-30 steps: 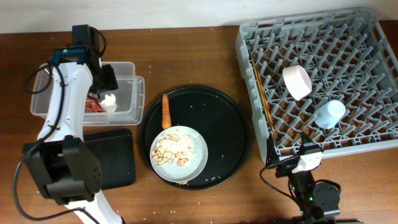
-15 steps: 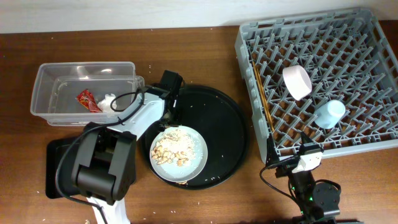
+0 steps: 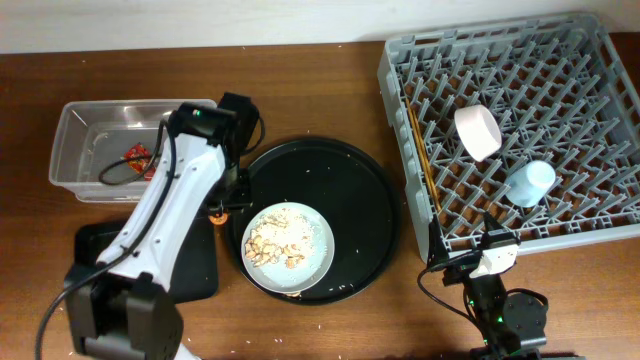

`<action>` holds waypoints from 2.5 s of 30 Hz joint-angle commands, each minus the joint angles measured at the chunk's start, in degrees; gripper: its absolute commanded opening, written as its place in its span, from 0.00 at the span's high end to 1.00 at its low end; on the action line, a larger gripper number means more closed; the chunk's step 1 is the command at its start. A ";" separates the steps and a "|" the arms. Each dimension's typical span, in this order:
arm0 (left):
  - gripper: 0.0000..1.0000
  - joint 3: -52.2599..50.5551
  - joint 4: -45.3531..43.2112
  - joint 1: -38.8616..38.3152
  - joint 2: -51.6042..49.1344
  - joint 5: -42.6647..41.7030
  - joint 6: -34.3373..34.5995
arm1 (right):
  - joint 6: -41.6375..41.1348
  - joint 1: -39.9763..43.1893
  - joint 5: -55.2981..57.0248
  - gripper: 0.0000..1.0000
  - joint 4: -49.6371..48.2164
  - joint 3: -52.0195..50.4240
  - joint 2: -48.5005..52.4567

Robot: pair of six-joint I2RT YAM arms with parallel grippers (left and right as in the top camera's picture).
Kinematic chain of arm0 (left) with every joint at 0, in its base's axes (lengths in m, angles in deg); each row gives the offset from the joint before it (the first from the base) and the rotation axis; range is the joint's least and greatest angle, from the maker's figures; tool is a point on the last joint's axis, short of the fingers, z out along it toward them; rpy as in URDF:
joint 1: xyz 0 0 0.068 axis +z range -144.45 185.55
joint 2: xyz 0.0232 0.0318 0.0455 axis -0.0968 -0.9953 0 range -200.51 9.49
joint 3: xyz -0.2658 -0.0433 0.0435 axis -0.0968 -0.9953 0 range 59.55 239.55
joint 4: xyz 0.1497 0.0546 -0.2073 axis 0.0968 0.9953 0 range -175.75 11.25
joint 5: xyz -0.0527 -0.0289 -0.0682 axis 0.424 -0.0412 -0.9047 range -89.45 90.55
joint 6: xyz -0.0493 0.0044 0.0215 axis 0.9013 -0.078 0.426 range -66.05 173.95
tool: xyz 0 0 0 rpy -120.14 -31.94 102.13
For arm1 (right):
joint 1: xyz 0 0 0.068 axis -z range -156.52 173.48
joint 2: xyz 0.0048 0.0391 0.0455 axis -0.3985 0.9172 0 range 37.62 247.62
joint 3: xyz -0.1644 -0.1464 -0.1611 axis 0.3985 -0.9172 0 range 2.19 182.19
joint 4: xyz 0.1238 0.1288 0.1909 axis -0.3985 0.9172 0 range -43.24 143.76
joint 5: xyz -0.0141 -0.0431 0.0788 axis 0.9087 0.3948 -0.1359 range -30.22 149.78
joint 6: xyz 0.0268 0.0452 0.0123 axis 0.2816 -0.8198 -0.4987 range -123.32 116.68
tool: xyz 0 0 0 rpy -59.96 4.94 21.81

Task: Sort waste into correct bins and load items into the dishwasher rack
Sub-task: 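Grasp the carrot with the left gripper and place it on the black board, then grasp the white plate with the left gripper and lift it, then tip the plate over the black board to dump the food scraps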

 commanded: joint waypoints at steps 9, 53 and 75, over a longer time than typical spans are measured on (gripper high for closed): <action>0.18 -38.88 -28.98 33.99 20.55 -13.68 5.79 | 0.17 0.37 -0.48 0.02 0.02 -0.46 -0.37; 1.00 13.09 -4.61 -27.67 -9.25 13.77 -9.90 | 0.17 0.37 -0.48 0.02 0.02 -0.46 -0.37; 1.00 -24.92 -27.80 18.40 17.55 -38.77 -19.04 | 0.20 0.37 -0.48 0.02 0.00 -0.46 -0.37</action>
